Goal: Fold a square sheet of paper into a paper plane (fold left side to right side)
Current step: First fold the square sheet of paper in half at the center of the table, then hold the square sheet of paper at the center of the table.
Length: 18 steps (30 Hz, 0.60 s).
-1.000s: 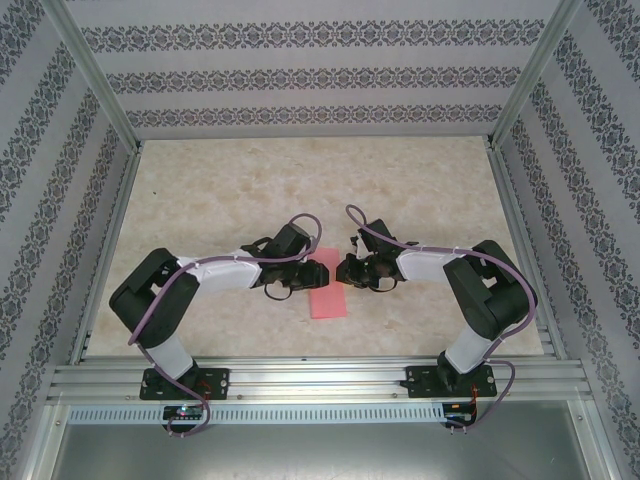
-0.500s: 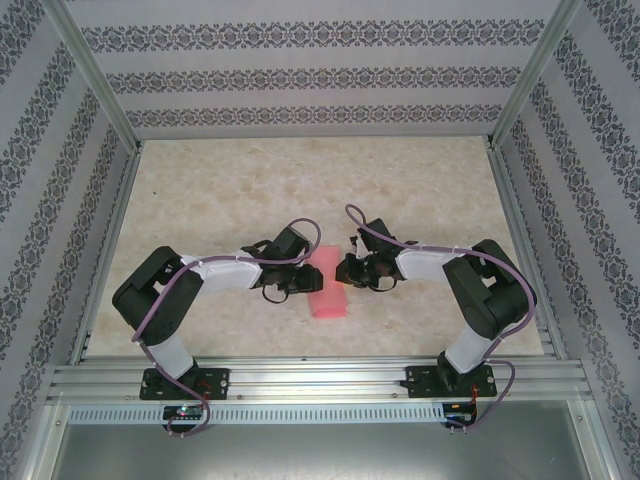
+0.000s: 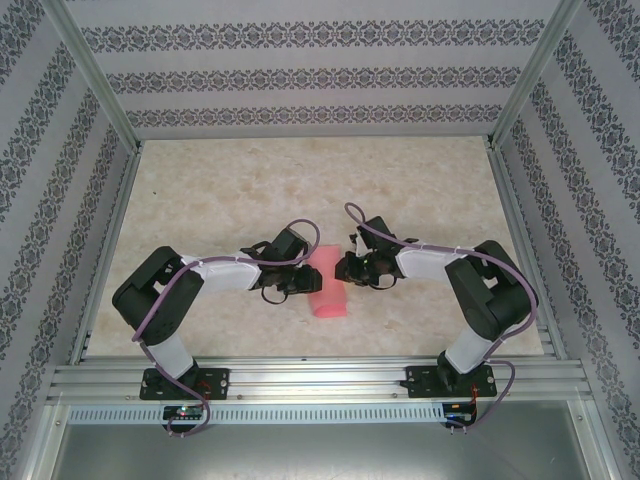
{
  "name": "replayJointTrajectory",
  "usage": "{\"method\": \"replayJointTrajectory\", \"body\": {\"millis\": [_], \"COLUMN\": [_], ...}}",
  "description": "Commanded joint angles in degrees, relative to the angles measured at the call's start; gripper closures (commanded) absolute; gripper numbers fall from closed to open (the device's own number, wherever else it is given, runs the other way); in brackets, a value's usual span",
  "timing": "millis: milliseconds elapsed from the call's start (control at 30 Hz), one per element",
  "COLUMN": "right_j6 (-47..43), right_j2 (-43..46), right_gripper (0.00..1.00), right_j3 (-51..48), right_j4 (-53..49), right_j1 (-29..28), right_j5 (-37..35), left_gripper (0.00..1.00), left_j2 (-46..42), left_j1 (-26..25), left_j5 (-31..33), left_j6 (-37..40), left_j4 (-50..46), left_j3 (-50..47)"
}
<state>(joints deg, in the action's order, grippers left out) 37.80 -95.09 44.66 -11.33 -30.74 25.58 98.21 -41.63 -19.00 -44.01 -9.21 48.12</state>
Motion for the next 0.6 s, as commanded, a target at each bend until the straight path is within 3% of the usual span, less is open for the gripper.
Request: {"method": "replayJointTrajectory", "body": {"millis": [0, 200, 400, 567], "right_j6": [-2.43, -1.97, 4.17, 6.68], "right_j2": [5.43, 10.3, 12.39, 11.02], "right_gripper": [0.71, 0.7, 0.75, 0.75], "right_j3": [3.54, 1.8, -4.56, -6.91], "right_j4": [-3.69, -7.07, -1.21, 1.27], "right_j1": [0.22, -0.24, -4.96, -7.98], "right_j5": [-2.25, -1.44, 2.04, 0.85], "left_gripper": [0.66, 0.67, 0.67, 0.67], "left_j2": [2.19, 2.1, 1.78, 1.72], "left_j1": [0.49, 0.49, 0.49, 0.54], "left_j5": [0.9, 0.81, 0.9, 0.99], "left_j6": [0.0, -0.12, -0.11, -0.05], "left_j4": [-1.28, -1.07, -1.36, -1.61], "left_j3": [-2.02, -2.15, -2.04, -1.93]}}
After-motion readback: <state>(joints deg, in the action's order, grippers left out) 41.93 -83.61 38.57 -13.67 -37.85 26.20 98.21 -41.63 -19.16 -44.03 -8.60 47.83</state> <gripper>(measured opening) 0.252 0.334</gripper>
